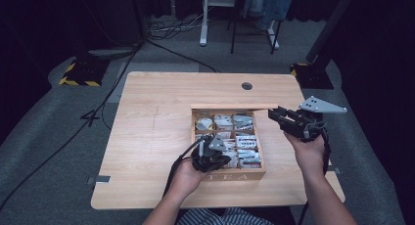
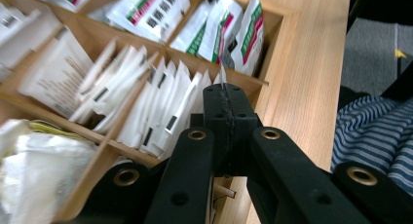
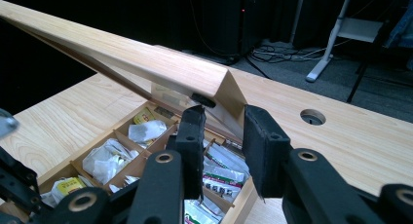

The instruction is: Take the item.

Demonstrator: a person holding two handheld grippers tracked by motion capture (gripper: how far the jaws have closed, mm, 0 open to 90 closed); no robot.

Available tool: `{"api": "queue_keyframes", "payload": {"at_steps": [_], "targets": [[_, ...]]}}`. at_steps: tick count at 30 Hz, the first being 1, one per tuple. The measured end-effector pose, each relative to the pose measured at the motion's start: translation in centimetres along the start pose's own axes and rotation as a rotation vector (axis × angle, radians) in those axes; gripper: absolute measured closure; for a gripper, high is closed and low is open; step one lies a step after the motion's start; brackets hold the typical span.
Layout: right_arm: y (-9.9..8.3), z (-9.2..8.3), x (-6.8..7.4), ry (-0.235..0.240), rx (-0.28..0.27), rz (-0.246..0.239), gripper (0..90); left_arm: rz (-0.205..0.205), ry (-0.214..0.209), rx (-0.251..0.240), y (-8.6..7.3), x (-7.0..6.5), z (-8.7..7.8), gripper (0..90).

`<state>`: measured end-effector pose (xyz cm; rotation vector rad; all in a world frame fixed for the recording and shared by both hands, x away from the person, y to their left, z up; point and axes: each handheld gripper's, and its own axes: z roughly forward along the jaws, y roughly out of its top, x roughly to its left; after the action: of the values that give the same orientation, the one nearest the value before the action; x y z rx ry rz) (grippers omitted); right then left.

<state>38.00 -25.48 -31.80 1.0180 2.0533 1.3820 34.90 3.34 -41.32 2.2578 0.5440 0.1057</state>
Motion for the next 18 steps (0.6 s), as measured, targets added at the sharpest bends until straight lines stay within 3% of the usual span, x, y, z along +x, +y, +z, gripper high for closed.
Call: {"api": "queue_keyframes", "payload": {"at_steps": [4, 18], "targets": [[0.0, 0.0, 0.0, 0.000, 0.000, 0.000, 69.4, 0.003, 0.005, -0.058, 0.1, 0.1, -1.3, 89.8], [0.0, 0.0, 0.0, 0.000, -0.002, 0.002, 69.4, -0.008, 0.016, -0.159, 0.1, 0.2, -4.2, 89.8]]}}
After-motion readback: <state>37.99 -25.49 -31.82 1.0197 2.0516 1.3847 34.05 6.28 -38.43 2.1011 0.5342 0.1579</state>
